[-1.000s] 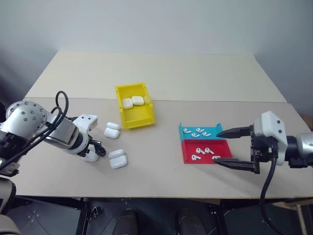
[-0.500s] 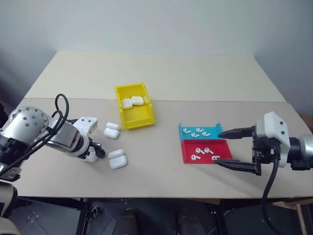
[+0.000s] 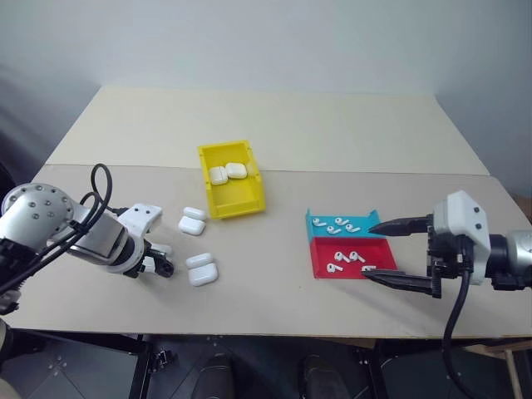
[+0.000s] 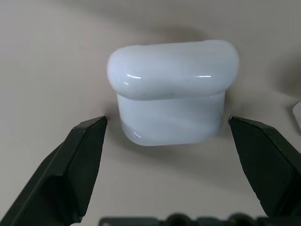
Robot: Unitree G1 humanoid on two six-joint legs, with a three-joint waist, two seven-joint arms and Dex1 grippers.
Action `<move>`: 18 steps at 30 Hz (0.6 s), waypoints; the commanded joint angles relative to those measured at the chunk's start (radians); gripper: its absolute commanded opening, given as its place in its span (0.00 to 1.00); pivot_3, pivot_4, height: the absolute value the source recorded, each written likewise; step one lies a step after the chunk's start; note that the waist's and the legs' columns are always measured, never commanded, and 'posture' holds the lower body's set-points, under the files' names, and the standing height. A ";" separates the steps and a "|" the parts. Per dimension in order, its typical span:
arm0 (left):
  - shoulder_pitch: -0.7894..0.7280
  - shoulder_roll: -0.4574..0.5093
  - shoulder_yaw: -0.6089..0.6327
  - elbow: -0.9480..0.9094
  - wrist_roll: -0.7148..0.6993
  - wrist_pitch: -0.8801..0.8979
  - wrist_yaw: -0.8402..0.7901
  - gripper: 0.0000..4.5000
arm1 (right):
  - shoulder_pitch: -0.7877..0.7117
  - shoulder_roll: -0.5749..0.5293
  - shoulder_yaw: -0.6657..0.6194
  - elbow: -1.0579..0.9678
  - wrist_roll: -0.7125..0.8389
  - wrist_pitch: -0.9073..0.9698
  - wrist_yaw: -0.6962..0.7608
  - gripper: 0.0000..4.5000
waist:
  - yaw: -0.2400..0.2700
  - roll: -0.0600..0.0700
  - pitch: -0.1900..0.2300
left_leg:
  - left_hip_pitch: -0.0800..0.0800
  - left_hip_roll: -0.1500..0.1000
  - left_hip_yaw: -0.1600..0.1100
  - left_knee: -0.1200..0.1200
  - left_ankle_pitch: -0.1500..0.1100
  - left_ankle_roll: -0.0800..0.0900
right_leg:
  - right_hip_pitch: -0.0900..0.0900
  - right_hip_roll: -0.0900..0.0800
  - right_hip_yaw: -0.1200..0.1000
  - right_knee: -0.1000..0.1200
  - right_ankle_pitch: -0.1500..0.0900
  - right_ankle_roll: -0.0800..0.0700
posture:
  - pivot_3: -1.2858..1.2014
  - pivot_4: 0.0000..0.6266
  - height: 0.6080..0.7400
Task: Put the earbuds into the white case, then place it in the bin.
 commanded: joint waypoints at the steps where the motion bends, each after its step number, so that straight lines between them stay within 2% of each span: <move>1: -0.018 -0.012 0.007 0.016 -0.007 -0.009 0.012 1.00 | 0.008 0.002 -0.026 -0.030 0.003 -0.013 -0.008 0.99 | 0.000 0.000 0.000 | 0.000 0.000 0.000 0.000 0.000 0.000 | 0.000 0.000 0.000 0.000 0.000 0.000 | 0.52 0.24 1.00; 14: 0.017 -0.063 0.054 -0.001 -0.007 -0.047 0.084 1.00 | 0.053 0.009 -0.053 -0.055 0.017 -0.020 -0.011 0.99 | 0.021 0.001 -0.001 | 0.003 -0.001 -0.001 0.000 0.000 -0.001 | 0.003 -0.001 0.000 0.001 0.000 0.000 | 0.52 0.24 1.00; 18: 0.029 -0.053 0.066 -0.033 -0.007 -0.045 0.070 0.81 | 0.052 0.017 -0.045 -0.052 0.014 -0.026 -0.011 1.00 | 0.020 0.001 -0.001 | 0.003 -0.001 -0.001 0.000 0.001 -0.001 | 0.003 -0.001 0.000 0.001 0.000 0.000 | 0.52 0.24 1.00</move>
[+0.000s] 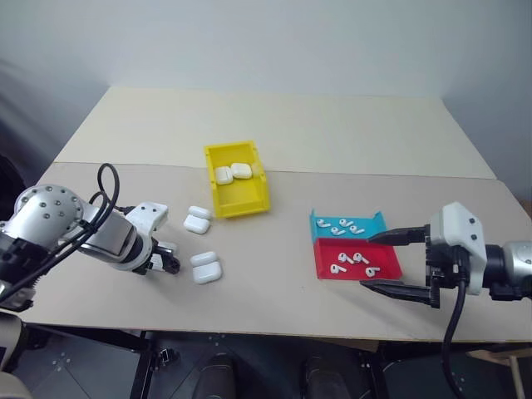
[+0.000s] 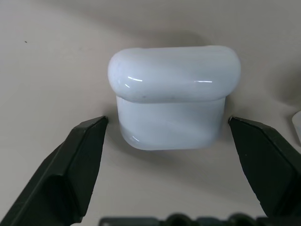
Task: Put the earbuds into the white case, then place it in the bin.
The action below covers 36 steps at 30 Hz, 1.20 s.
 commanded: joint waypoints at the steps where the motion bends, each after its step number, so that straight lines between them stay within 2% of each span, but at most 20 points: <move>1: 0.004 0.011 0.018 -0.026 -0.002 -0.014 -0.007 0.73 | -0.004 0.008 -0.033 -0.024 0.013 -0.024 0.000 1.00 | -0.002 0.000 0.000 | 0.000 0.000 0.000 0.000 0.000 0.000 | 0.000 0.000 0.000 0.000 0.000 0.000 | 0.52 0.24 1.00; 3: 0.004 0.018 0.024 -0.025 -0.002 -0.015 -0.008 0.61 | -0.002 0.014 -0.030 -0.029 0.011 -0.025 -0.003 1.00 | -0.003 0.000 0.000 | 0.000 0.000 0.000 0.000 0.000 0.000 | 0.000 0.000 0.000 0.000 0.000 0.000 | 0.52 0.24 1.00; 8: 0.035 0.056 0.080 -0.066 -0.002 -0.069 0.049 0.61 | 0.001 0.037 -0.009 -0.033 -0.002 -0.036 -0.012 1.00 | -0.003 0.000 0.000 | -0.001 0.000 0.000 0.000 0.000 0.000 | -0.001 0.000 0.000 -0.001 0.000 0.000 | 0.52 0.24 1.00; 12: 0.095 0.144 0.185 -0.143 -0.002 -0.108 -0.006 0.61 | 0.001 0.047 -0.003 -0.030 -0.007 -0.047 -0.015 1.00 | -0.013 -0.001 0.000 | -0.002 0.000 0.000 -0.001 0.000 0.000 | -0.002 0.000 0.000 -0.001 0.000 0.000 | 0.52 0.24 1.00; 14: 0.142 0.196 0.275 -0.190 0.002 -0.127 -0.090 0.61 | 0.005 0.054 0.001 -0.030 -0.012 -0.055 -0.017 1.00 | -0.016 -0.001 0.000 | -0.003 0.000 0.000 -0.001 0.000 0.000 | -0.003 0.000 0.000 -0.002 0.000 0.000 | 0.52 0.24 1.00; 16: 0.206 0.219 0.392 -0.262 0.074 -0.144 -0.223 0.61 | 0.006 0.061 0.008 -0.029 -0.018 -0.064 -0.021 1.00 | -0.017 -0.001 0.000 | -0.003 0.000 0.001 -0.001 0.000 0.000 | -0.003 0.000 0.000 -0.001 0.000 0.000 | 0.52 0.24 1.00; 19: 0.371 0.165 0.684 -0.342 0.195 -0.205 -0.484 0.61 | 0.000 0.073 0.020 -0.026 -0.028 -0.074 -0.024 1.00 | -0.018 0.000 0.000 | -0.002 0.000 0.001 -0.001 0.000 0.000 | -0.002 0.000 0.000 -0.001 0.000 0.000 | 0.52 0.24 1.00; 21: 0.492 0.109 0.837 -0.426 0.360 -0.290 -0.660 0.61 | -0.013 0.079 0.032 -0.018 -0.033 -0.082 -0.024 1.00 | -0.019 0.000 0.000 | -0.001 0.000 0.002 -0.002 0.000 0.000 | -0.002 0.000 0.000 -0.001 0.000 0.000 | 0.52 0.24 1.00; 23: 0.597 0.047 0.912 -0.514 0.568 -0.430 -0.823 0.61 | -0.029 0.083 0.041 -0.010 -0.033 -0.085 -0.024 1.00 | -0.021 0.000 0.000 | -0.001 0.000 0.002 -0.003 0.000 -0.001 | -0.003 0.000 0.000 -0.002 0.000 0.000 | 0.52 0.24 1.00; 26: 0.665 -0.025 0.937 -0.551 0.758 -0.606 -1.042 0.61 | -0.036 0.084 0.046 -0.003 -0.041 -0.097 -0.020 1.00 | -0.023 0.000 0.000 | -0.002 0.000 0.003 -0.003 0.000 -0.001 | -0.003 0.000 0.000 -0.003 0.000 0.000 | 0.52 0.24 1.00; 30: 0.564 -0.124 0.882 -0.452 0.783 -0.732 -1.402 0.61 | -0.042 0.078 0.044 0.012 -0.052 -0.116 -0.006 1.00 | -0.012 0.000 0.000 | -0.002 0.000 0.002 -0.002 0.000 -0.001 | -0.002 0.000 -0.001 -0.003 0.000 0.000 | 0.52 0.24 1.00; 36: 0.383 -0.242 0.720 -0.346 0.903 -0.868 -1.818 0.61 | -0.089 0.040 0.043 0.024 -0.054 -0.083 -0.002 1.00 | -0.015 0.000 0.000 | -0.004 0.000 0.002 -0.001 0.000 0.000 | -0.003 0.000 -0.001 -0.003 0.000 0.000 | 0.52 0.24 1.00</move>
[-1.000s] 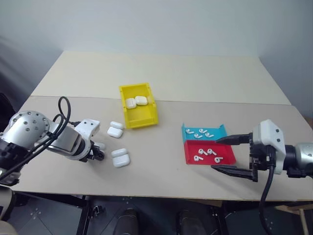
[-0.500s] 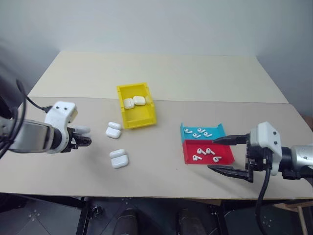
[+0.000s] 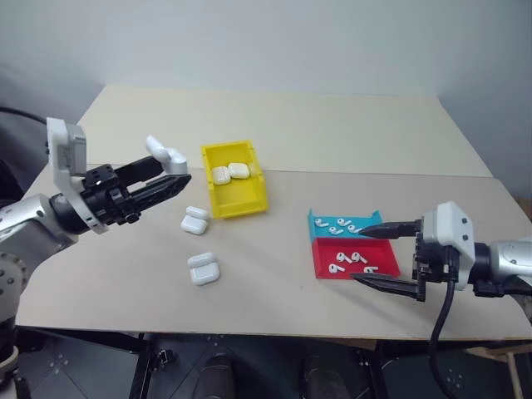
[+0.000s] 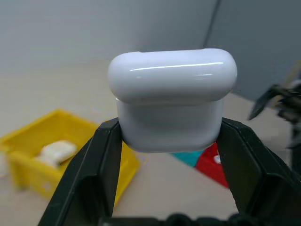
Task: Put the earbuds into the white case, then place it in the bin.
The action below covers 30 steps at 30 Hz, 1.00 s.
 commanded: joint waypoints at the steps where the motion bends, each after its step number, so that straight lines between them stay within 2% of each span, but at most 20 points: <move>1: -0.071 -0.035 -0.077 0.042 0.069 -0.095 -0.252 0.61 | -0.041 -0.043 -0.020 -0.005 0.016 0.029 -0.004 1.00 | -0.002 0.000 0.000 | 0.000 0.000 0.000 0.000 0.000 0.000 | 0.000 0.000 0.000 0.000 0.000 0.000 | 0.52 0.24 1.00; 4: -0.108 -0.066 -0.135 0.088 0.137 -0.167 -0.423 0.61 | -0.065 -0.106 -0.014 -0.007 0.008 0.095 -0.019 1.00 | -0.013 0.000 0.000 | 0.000 0.000 0.000 0.000 0.000 0.000 | 0.000 0.000 0.000 0.000 0.000 0.000 | 0.52 0.24 1.00; 10: -0.109 -0.181 -0.221 0.081 0.237 -0.279 -0.562 0.61 | -0.088 -0.236 0.035 -0.036 -0.013 0.208 -0.031 1.00 | -0.014 0.000 0.000 | 0.000 0.000 0.000 0.001 0.000 0.001 | 0.000 0.000 0.000 0.000 0.000 0.000 | 0.52 0.24 1.00; 14: -0.088 -0.238 -0.246 0.051 0.258 -0.302 -0.577 0.61 | -0.092 -0.290 0.079 -0.055 -0.039 0.222 -0.017 0.80 | -0.015 0.000 0.000 | -0.001 0.000 0.000 0.001 -0.001 0.001 | 0.000 0.000 0.000 0.000 0.000 0.001 | 0.52 0.24 1.00; 18: -0.088 -0.243 -0.272 0.027 0.261 -0.273 -0.605 0.61 | -0.123 -0.324 0.175 -0.063 -0.108 0.213 -0.024 0.48 | -0.016 0.000 0.000 | -0.001 0.001 -0.001 0.002 -0.001 0.002 | 0.000 0.000 0.000 0.000 0.000 0.001 | 0.52 0.24 1.00; 25: -0.095 -0.276 -0.317 0.009 0.291 -0.293 -0.647 0.61 | -0.295 -0.301 0.486 0.027 -0.384 0.119 -0.002 0.48 | -0.018 0.000 0.000 | -0.001 0.001 -0.001 0.002 -0.001 0.002 | -0.001 0.000 0.000 0.000 0.000 0.001 | 0.52 0.24 1.00; 30: -0.091 -0.301 -0.333 -0.004 0.311 -0.295 -0.641 0.61 | -0.383 -0.251 0.587 0.106 -0.492 0.062 0.050 0.48 | -0.017 0.000 0.000 | -0.002 0.001 -0.001 0.002 -0.001 0.002 | -0.002 0.000 0.000 0.000 0.000 0.001 | 0.52 0.24 1.00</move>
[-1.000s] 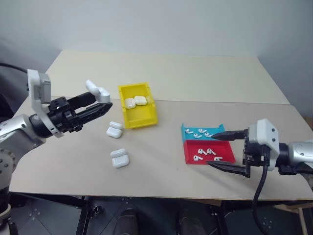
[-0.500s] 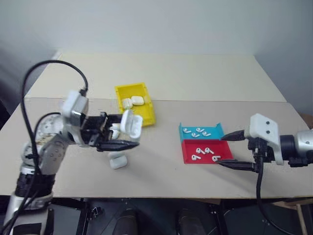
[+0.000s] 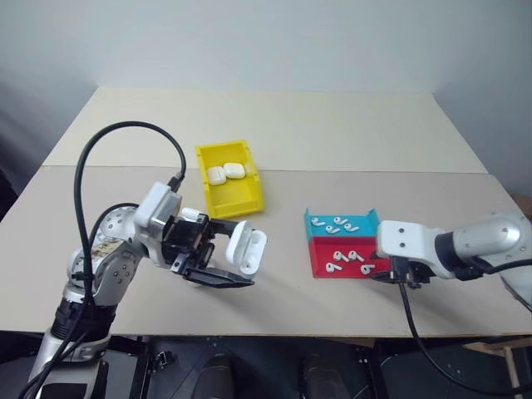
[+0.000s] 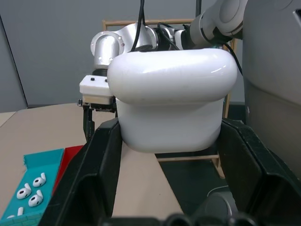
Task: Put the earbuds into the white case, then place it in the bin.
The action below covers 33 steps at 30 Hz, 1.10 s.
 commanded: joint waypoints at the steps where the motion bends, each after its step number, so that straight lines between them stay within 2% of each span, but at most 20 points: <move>1: -0.007 -0.016 -0.007 -0.042 0.008 -0.020 0.005 0.61 | -0.057 0.019 0.034 0.035 -0.066 -0.054 0.049 0.48 | 0.000 0.000 0.000 | 0.000 0.000 0.000 0.000 0.000 0.000 | 0.000 0.000 0.000 0.000 0.000 0.000 | 0.52 0.24 1.00; 7: 0.022 -0.033 0.003 -0.067 0.006 -0.009 0.041 0.61 | -0.082 0.044 0.044 0.069 -0.082 -0.090 0.125 0.48 | 0.000 0.000 0.000 | 0.000 0.000 0.000 0.000 0.000 0.000 | 0.000 0.000 0.000 0.000 0.000 0.000 | 0.52 0.24 1.00; 17: 0.055 -0.012 0.004 -0.112 0.001 0.002 0.041 0.61 | -0.120 0.115 0.103 0.204 -0.233 -0.232 0.183 0.48 | 0.000 0.000 0.000 | 0.000 0.000 0.000 0.000 0.000 0.000 | 0.000 0.000 0.000 0.000 0.000 0.000 | 0.52 0.24 1.00; 33: 0.060 -0.001 0.008 -0.141 -0.011 0.026 0.076 0.61 | -0.086 0.170 0.094 0.260 -0.303 -0.294 0.224 0.48 | 0.001 0.000 0.000 | 0.001 0.000 0.000 0.000 0.000 0.000 | 0.000 0.000 0.000 0.001 0.000 0.000 | 0.52 0.24 1.00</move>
